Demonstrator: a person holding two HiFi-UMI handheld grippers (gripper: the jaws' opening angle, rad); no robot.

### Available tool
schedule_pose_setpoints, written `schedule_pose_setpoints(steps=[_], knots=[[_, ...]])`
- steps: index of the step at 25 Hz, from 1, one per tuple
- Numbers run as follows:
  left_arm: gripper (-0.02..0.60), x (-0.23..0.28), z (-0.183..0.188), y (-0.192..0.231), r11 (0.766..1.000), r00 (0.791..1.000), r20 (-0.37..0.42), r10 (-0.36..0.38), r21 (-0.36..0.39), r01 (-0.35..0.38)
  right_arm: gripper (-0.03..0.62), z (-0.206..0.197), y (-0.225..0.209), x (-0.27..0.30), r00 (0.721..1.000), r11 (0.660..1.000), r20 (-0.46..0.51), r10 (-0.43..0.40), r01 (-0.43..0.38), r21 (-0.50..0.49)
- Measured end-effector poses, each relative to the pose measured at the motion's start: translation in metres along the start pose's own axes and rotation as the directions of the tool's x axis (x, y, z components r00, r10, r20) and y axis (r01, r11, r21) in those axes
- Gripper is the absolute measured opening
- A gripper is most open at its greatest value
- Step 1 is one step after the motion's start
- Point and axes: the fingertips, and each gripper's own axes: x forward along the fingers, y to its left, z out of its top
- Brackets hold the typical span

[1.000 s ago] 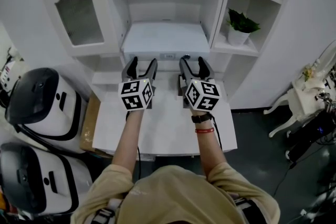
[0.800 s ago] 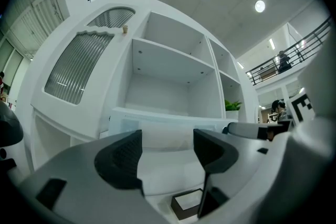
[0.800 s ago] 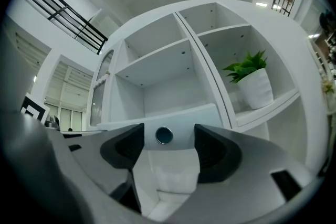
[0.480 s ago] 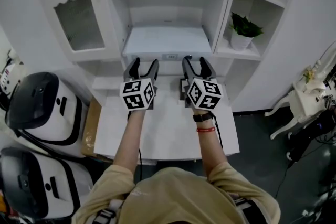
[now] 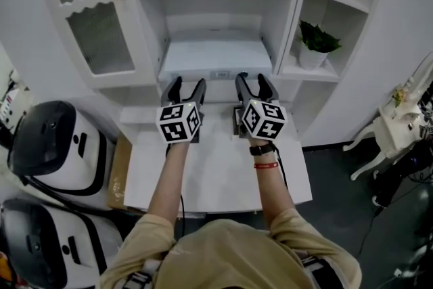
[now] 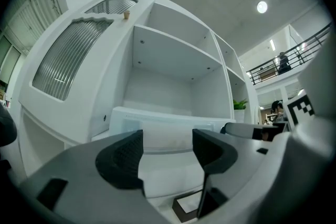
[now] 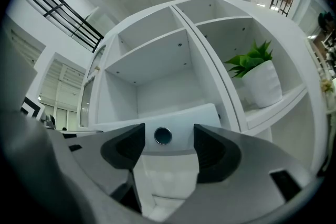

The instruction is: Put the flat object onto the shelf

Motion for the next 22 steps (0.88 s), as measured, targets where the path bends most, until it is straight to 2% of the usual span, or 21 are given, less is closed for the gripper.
schedule_pose_setpoints(steps=[13,22], knots=[[0.308,0.025,-0.001,0.008,1.000,1.000,-0.028,-0.011,0.009,0.011,0.299,-0.002,-0.008,0.024,1.000,0.999,-0.010,-0.023,0.023,0.027],[0.308,0.032,-0.002,0.012,0.998,0.999,-0.025,0.037,0.043,-0.036,0.291,-0.002,-0.008,0.026,0.999,0.999,-0.012,-0.035,0.035,0.003]])
